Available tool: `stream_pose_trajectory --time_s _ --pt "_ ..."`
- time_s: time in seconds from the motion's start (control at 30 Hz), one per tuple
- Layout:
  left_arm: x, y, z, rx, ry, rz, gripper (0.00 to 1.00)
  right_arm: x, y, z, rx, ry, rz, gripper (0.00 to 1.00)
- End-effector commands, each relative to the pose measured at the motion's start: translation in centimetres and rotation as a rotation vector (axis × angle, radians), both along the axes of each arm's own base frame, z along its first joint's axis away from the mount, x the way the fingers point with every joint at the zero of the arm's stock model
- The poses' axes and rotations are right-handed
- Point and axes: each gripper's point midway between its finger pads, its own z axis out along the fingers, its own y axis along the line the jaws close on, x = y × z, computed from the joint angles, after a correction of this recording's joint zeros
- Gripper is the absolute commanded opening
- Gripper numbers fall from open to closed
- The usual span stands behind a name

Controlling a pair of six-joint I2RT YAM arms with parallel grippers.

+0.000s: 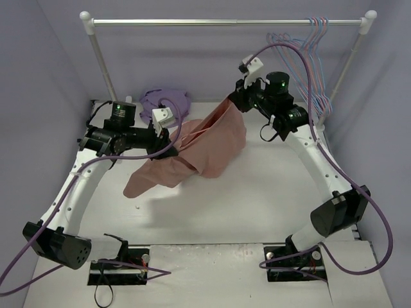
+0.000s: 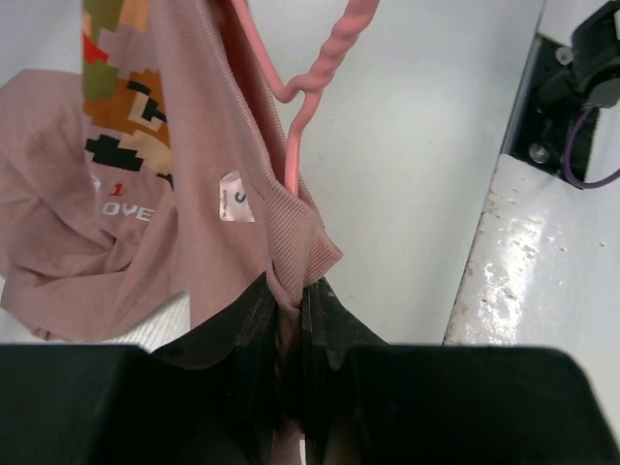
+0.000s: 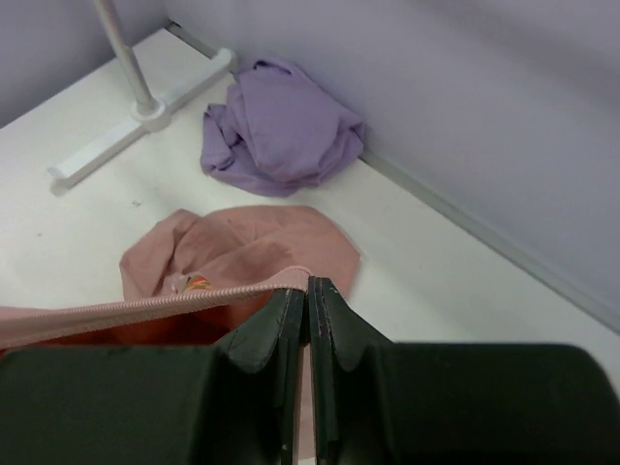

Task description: Place the t-shirt on the hanger

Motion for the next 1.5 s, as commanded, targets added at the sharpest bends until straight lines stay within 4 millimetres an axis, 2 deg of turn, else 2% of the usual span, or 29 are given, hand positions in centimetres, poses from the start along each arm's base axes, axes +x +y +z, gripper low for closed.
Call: stream_pose_trajectory --time_s 0.0,0.03,0.07,0.1,0.17,0.23,0.33,0.37,0.4,0.43,0.57,0.73,0.87,1.0,1.03,1.1,1.13,1.2,1.23,1.27,1.3,1.33,1.37,1.4,1.47 --pt "-2.2 -1.1 2.8 -0.077 -0.022 -0.126 0.0 0.6 1.5 3.9 -0.021 -0.099 0.075 0.04" --pt "-2.3 -1.1 2.9 -0.081 -0.023 -0.133 0.0 0.6 2.1 3.9 -0.028 -0.091 0.092 0.04" --pt "-2.1 -1.2 3.0 -0.085 -0.033 -0.133 0.0 0.3 3.1 5.1 -0.028 -0.112 0.119 0.04" --pt "-2.2 -1.2 2.9 -0.085 -0.03 -0.13 0.0 0.3 3.9 3.4 -0.048 -0.058 0.151 0.05" --pt "-2.1 -1.2 2.9 -0.09 -0.036 -0.129 0.0 0.1 5.4 2.4 -0.056 -0.015 0.201 0.09" --pt "-2.4 -1.4 2.4 -0.101 -0.019 -0.138 0.0 -0.5 5.8 0.4 -0.086 0.049 0.223 0.17" --pt "-2.7 -1.8 2.1 -0.144 0.007 -0.149 0.0 -0.7 5.9 -2.1 -0.116 0.119 0.221 0.27" --pt "-2.7 -2.0 2.6 -0.167 -0.024 -0.154 0.0 -0.9 5.7 -2.8 -0.123 0.132 0.221 0.28" --pt "-2.9 -2.1 1.6 -0.179 0.02 -0.143 0.0 -1.0 5.7 -3.2 -0.125 0.14 0.221 0.28" --pt "-2.6 -2.3 2.3 -0.207 -0.029 -0.145 0.0 -1.1 5.6 -3.4 -0.13 0.142 0.223 0.28" --pt "-2.2 -2.7 0.9 -0.26 0.007 -0.118 0.0 -1.6 5.0 -4.7 -0.144 0.171 0.219 0.31" --pt "-1.5 -3.0 -1.3 -0.309 0.102 -0.091 0.0 -1.8 4.5 -6.5 -0.171 0.2 0.211 0.44" --pt "-0.5 -2.8 -2.4 -0.323 0.15 -0.055 0.0 -1.9 4.0 -8.1 -0.198 0.248 0.194 0.55" --pt "0.3 -2.4 -3.0 -0.314 0.165 -0.013 0.0 -1.2 2.5 -7.0 -0.198 0.216 0.089 0.58" --pt "0.5 -2.4 -3.2 -0.312 0.171 -0.009 0.0 -1.6 2.1 -5.4 -0.184 0.177 0.076 0.59" --pt "0.8 -2.2 -3.2 -0.311 0.171 0.005 0.0 -1.7 1.4 -4.1 -0.175 0.116 0.063 0.6" --pt "0.8 -2.2 -3.2 -0.31 0.177 0.01 0.0 -2.4 0.8 -2.4 -0.164 0.07 0.061 0.61" --pt "1.1 -2.1 -3.0 -0.309 0.17 0.014 0.0 -2.8 0.1 -2.3 -0.176 0.031 0.062 0.61" --pt "1.2 -2.0 -3.1 -0.302 0.18 0.022 0.0 -3.7 -0.4 -1.1 -0.172 -0.008 0.063 0.61" --pt "1.2 -2.0 -3.0 -0.299 0.177 0.022 0.0 -4.1 -0.5 -0.9 -0.172 -0.033 0.067 0.6" --pt "1.2 -2.0 -2.9 -0.297 0.174 0.022 0.0 -4.7 -0.6 -2.8 -0.194 -0.015 0.091 0.6" --pt "1.4 -2.0 -2.8 -0.293 0.177 0.028 0.0 -5.7 -0.9 -2.4 -0.189 -0.039 0.099 0.6" --pt "1.4 -2.0 -2.6 -0.293 0.175 0.03 0.0 -6.4 -0.9 -4.6 -0.199 -0.015 0.121 0.6" --pt "1.3 -1.9 -2.6 -0.285 0.182 0.03 0.0 -6.8 -1.0 -5.5 -0.206 -0.013 0.135 0.61" --pt "1.4 -1.8 -2.1 -0.279 0.171 0.031 0.0 -7.5 -1.0 -6.0 -0.218 -0.064 0.168 0.63"
